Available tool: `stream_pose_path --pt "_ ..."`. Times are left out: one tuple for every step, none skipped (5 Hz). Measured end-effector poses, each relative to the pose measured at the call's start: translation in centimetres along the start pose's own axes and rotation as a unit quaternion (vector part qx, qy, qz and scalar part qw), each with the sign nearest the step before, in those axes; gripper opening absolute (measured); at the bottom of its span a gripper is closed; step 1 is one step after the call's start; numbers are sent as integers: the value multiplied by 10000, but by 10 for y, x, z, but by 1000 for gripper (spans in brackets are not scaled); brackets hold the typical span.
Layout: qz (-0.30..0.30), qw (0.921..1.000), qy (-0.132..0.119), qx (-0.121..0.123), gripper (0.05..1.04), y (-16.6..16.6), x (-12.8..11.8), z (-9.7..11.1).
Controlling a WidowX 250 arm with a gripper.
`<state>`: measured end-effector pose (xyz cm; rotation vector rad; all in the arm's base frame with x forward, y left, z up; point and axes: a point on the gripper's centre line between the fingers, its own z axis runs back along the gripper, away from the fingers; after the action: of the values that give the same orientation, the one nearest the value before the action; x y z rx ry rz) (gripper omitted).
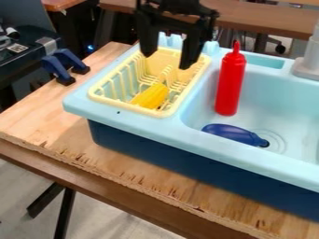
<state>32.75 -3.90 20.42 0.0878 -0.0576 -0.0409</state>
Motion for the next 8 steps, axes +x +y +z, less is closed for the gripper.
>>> stream_pose_path --pt "-169 9998 -97 2 1003 -5 19 6" --pt "-374 9983 -286 -357 1003 -17 36 3" --pt "-464 9920 -696 -942 1003 -25 50 5" --pt "-409 9918 -573 -1070 1003 -23 62 -1" --pt "-434 9913 -646 -1057 1003 -27 73 7" --pt "-446 9927 -601 -947 1003 -27 80 6" --pt "-480 9938 -529 -857 1003 -28 86 2" --pt "-524 9939 -492 -831 1003 -33 86 -2"
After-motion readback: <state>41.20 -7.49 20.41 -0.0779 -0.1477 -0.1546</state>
